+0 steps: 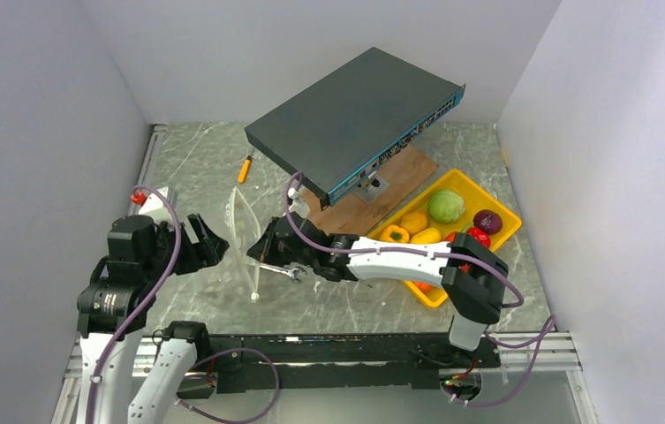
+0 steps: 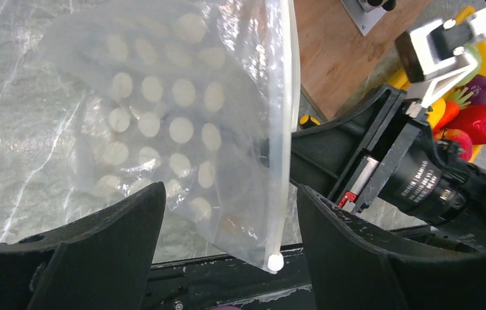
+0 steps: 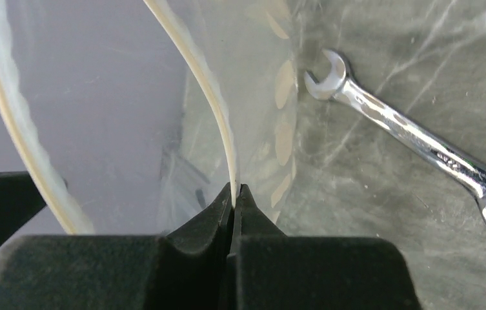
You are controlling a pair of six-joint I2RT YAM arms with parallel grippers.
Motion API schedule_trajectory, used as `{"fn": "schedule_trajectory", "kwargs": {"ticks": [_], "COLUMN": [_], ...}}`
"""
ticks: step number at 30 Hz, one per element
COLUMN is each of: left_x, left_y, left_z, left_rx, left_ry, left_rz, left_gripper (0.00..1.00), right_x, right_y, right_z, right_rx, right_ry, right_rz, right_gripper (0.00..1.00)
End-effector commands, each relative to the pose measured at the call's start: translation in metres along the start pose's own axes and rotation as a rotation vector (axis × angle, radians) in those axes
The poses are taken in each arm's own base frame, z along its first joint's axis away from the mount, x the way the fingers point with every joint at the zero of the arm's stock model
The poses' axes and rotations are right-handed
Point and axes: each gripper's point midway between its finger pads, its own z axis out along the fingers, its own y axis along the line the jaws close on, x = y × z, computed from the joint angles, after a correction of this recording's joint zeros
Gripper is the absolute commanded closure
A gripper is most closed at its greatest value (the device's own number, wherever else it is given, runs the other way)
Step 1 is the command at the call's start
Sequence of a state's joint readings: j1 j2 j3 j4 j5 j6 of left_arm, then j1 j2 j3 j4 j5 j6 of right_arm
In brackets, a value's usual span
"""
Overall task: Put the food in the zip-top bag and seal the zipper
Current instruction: Open the zipper of the food storage bag at the center of the board.
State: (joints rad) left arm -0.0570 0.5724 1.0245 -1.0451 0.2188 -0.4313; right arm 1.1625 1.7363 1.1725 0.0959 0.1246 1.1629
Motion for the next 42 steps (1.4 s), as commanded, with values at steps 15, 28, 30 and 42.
{"fn": "schedule_trajectory", "kwargs": {"ticks": [15, 28, 30, 42], "left_x": [-0.041, -0.038, -0.038, -0.040], "left_y": [0.021, 0.029, 0.030, 0.045], "left_z": [-0.014, -0.010, -0.008, 0.002], "left_rx": [-0.278, -0.304, -0.308, -0.383], "left_ry": [-0.022, -0.033, -0.034, -0.020], "left_rz": [0.157, 0.170, 0.173, 0.229], "left_gripper": [0.42, 0.53, 0.57, 1.00], "right_x": [-0.027, -0.019, -0.018, -0.010], "right_y": [0.090, 0.101, 0.103, 0.062], "right_z": [-0.003, 0.007, 0.008, -0.006], "right_rx": [-0.022, -0.026, -0.032, -0.035], "right_ry": [-0.164, -0.166, -0.163, -0.096], "right_rz": [-0.173, -0.190, -0.191, -0.358], "right_gripper": [1.00, 1.00, 1.00, 0.54]}}
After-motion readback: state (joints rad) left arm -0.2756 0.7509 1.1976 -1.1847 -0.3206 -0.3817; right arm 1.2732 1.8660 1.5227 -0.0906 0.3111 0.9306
